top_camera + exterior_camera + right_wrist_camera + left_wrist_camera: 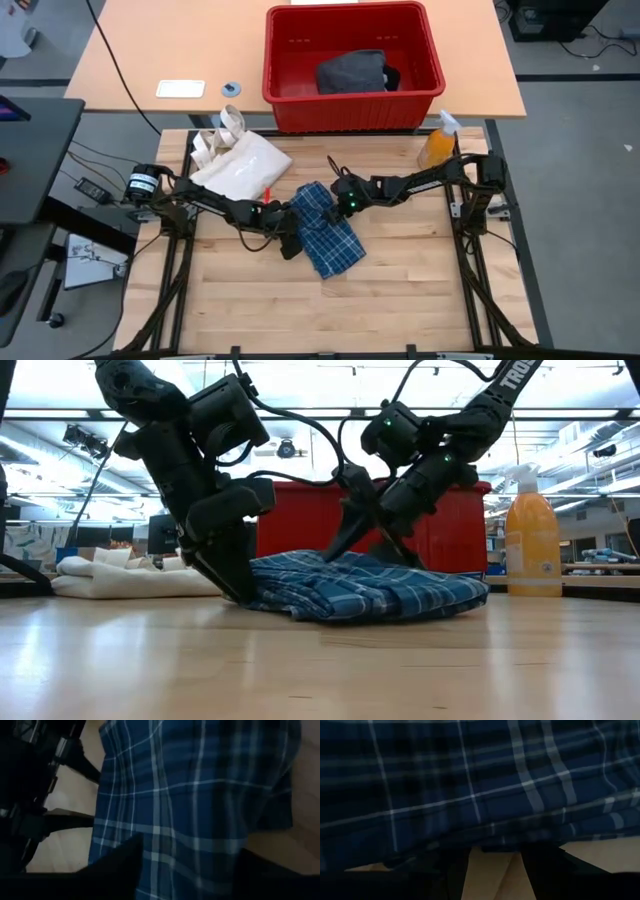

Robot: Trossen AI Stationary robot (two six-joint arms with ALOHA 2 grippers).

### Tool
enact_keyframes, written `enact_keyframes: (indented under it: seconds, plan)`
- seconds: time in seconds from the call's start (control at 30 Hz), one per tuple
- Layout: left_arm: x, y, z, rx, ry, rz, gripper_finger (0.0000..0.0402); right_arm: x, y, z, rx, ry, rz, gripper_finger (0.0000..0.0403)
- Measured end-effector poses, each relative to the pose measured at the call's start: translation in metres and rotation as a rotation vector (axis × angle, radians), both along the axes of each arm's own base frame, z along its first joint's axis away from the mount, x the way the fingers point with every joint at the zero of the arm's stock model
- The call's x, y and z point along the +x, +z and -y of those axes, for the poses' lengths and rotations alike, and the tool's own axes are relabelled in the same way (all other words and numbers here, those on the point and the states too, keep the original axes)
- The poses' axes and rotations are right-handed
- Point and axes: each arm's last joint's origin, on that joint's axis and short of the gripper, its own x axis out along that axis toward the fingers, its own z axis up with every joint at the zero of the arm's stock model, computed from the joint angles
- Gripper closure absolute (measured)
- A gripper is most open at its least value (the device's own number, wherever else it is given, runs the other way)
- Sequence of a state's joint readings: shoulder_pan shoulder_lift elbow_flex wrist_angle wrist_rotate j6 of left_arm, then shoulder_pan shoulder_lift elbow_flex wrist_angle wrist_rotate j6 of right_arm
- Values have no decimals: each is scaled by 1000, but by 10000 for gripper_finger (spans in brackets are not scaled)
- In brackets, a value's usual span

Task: Fold Laundry from Bin
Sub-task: Put the blue shorts into the red organizer bin

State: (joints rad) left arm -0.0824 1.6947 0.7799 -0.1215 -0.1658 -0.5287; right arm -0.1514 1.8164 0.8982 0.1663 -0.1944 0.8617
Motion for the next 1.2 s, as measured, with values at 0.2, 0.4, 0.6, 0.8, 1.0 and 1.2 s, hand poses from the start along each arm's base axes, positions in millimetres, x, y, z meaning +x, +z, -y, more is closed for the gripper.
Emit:
enact_keyframes:
  seconds: [0.2,0.4,0.6,0.8,1.0,1.2]
  plan:
    - [0,0,-1,4,5,1,216,2,2,-4,19,71,40,342]
    - [-2,17,-2,-12,13,-43,220,-1,8,-1,78,100,45,382]
    - [-15,75,1,16,-54,-65,240,-14,49,9,66,108,142,382]
    - [-34,138,-1,-2,15,147,248,-37,96,35,-12,8,269,382]
    - [-54,186,-5,72,15,435,249,-58,154,77,-114,-159,422,382]
    - [-61,200,-13,166,77,524,249,-73,213,136,-232,-314,552,382]
